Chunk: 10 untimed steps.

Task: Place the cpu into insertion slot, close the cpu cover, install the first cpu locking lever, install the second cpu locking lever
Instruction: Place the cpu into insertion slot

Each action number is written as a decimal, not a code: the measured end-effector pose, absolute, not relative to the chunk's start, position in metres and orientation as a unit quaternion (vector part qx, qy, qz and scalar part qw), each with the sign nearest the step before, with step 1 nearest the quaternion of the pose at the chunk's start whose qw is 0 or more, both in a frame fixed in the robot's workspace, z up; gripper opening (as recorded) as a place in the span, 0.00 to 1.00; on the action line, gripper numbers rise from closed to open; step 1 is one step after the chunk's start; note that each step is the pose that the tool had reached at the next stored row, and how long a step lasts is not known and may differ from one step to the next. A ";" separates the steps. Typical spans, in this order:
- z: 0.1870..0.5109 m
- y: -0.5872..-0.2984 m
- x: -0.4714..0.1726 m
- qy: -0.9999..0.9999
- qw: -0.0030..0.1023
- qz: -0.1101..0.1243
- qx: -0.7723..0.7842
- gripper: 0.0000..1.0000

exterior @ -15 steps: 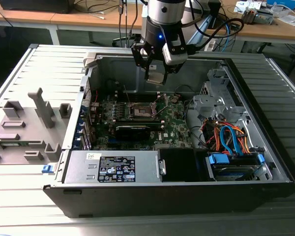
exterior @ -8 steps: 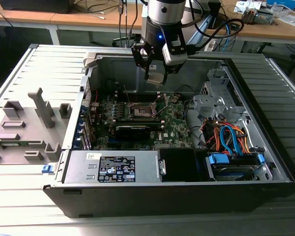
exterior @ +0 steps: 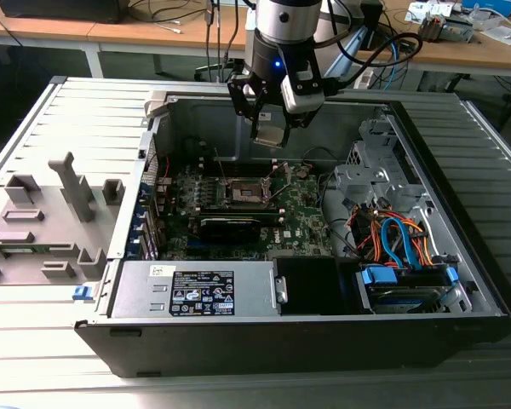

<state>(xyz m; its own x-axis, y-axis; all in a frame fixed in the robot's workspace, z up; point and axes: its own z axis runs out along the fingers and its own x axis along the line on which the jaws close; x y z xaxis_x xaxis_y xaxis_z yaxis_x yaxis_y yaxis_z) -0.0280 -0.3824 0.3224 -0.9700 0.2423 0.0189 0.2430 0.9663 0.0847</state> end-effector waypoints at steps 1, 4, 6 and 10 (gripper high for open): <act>0.322 -0.382 -0.028 -0.992 0.004 -0.043 -0.123 0.54; 0.322 -0.382 -0.028 -0.991 0.004 -0.043 -0.124 0.54; 0.322 -0.382 -0.028 -0.991 0.004 -0.043 -0.125 0.54; 0.322 -0.382 -0.028 -0.991 0.004 -0.043 -0.126 0.54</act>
